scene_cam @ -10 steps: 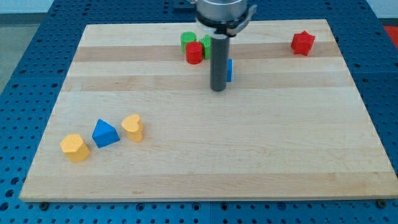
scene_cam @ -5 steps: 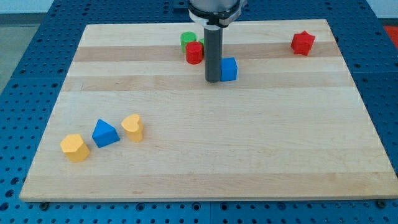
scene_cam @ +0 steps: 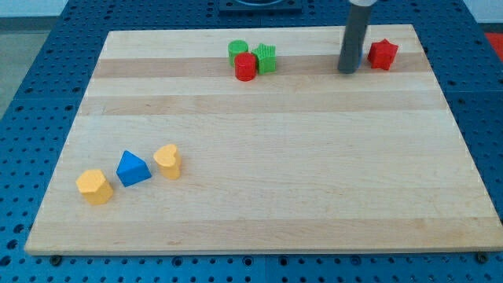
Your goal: Move blue cube on left side to red star
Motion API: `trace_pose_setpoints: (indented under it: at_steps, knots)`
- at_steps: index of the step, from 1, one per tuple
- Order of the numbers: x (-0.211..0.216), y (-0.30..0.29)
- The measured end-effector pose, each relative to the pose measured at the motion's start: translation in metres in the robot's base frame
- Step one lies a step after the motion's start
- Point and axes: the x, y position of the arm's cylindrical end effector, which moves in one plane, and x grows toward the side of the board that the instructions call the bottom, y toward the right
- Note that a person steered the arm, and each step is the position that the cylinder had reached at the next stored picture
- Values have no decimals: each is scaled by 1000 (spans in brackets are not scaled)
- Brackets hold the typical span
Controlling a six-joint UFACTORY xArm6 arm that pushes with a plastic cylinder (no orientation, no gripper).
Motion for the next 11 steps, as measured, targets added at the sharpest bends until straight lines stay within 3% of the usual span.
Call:
trace_pose_setpoints:
  at_steps: [2,6,7,11]
  knots:
    - [0,23]
    - [8,-53]
    - [-35,-39]
    - [-31,-3]
